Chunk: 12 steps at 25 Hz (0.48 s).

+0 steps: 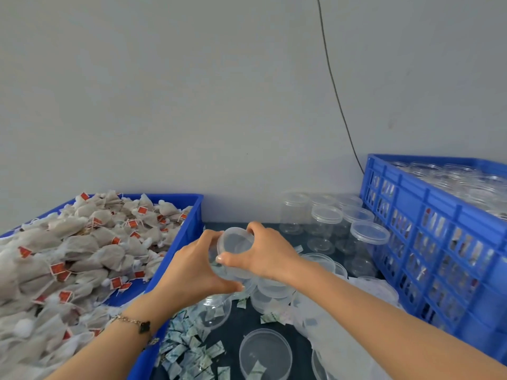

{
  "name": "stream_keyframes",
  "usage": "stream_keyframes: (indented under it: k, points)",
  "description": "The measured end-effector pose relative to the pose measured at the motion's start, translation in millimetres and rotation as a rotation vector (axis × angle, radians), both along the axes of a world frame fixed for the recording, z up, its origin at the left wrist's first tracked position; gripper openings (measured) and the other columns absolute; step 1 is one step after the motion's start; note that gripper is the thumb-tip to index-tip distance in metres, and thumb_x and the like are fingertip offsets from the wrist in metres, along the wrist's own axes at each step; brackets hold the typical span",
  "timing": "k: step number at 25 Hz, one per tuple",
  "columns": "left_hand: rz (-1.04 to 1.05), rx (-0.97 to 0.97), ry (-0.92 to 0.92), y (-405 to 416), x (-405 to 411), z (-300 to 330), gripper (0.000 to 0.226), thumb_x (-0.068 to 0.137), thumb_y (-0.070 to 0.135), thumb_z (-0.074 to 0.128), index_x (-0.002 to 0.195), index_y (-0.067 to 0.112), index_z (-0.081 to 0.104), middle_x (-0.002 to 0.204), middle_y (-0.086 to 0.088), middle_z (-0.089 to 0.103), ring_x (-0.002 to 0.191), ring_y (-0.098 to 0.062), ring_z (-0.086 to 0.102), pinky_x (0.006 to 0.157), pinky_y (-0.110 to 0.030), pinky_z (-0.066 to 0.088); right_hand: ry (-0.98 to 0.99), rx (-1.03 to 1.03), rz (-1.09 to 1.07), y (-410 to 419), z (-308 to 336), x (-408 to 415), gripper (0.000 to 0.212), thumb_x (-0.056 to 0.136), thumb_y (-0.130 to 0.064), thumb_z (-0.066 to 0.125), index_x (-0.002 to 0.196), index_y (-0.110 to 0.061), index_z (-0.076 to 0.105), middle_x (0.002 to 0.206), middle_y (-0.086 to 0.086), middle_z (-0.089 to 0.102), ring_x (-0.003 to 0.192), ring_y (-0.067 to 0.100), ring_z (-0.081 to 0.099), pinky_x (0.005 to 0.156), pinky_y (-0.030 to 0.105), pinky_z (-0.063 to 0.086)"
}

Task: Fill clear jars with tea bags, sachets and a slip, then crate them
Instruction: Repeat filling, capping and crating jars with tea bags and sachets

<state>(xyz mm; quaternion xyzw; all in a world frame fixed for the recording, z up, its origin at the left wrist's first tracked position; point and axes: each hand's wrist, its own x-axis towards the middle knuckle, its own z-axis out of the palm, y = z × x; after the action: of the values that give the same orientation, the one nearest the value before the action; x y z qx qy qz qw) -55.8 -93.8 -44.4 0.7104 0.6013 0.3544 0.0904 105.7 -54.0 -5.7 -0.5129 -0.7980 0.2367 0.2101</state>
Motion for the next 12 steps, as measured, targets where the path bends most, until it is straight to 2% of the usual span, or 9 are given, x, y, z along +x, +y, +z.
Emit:
stream_keyframes:
  k: [4, 7, 9, 12]
  points:
    - [0.018, 0.013, 0.080, -0.6, -2.1, 2.6, 0.087, 0.045, 0.060, 0.083, 0.119, 0.037, 0.043, 0.104, 0.025, 0.055, 0.095, 0.004, 0.053, 0.071, -0.010, 0.040, 0.033, 0.016, 0.061, 5.0, -2.5, 2.7, 0.064, 0.060, -0.066, 0.070, 0.101, -0.024, 0.043, 0.100, -0.006, 0.053, 0.084, 0.011, 0.052, 0.060, 0.026, 0.038]
    - [0.025, 0.012, 0.122, -2.8, 0.5, 2.8, 0.086, 0.046, 0.061, 0.081, 0.118, 0.036, 0.042, 0.103, 0.026, 0.052, 0.093, 0.006, 0.051, 0.068, -0.007, 0.037, 0.069, 0.057, 0.094, 5.1, -10.2, 6.9, 0.059, 0.060, -0.061, 0.072, 0.095, -0.025, 0.043, 0.096, -0.006, 0.052, 0.079, 0.010, 0.050, 0.059, 0.025, 0.036]
    - [0.027, 0.040, 0.155, -5.2, 3.0, 0.7, 0.086, 0.045, 0.061, 0.080, 0.116, 0.037, 0.039, 0.105, 0.027, 0.046, 0.094, 0.003, 0.048, 0.072, -0.006, 0.035, 0.097, 0.064, 0.149, 4.3, -14.3, 11.5, 0.059, 0.060, -0.056, 0.074, 0.099, -0.025, 0.044, 0.099, -0.005, 0.053, 0.081, 0.011, 0.052, 0.062, 0.025, 0.039]
    - [-0.012, 0.109, 0.204, -7.0, 7.6, -5.9, 0.103, 0.050, 0.055, 0.081, 0.136, 0.028, 0.034, 0.121, 0.021, 0.031, 0.112, -0.001, 0.036, 0.088, -0.008, 0.029, 0.143, 0.013, 0.241, 1.4, -13.4, 18.8, 0.069, 0.059, -0.042, 0.080, 0.115, -0.029, 0.041, 0.105, -0.008, 0.051, 0.086, 0.005, 0.052, 0.066, 0.019, 0.040]
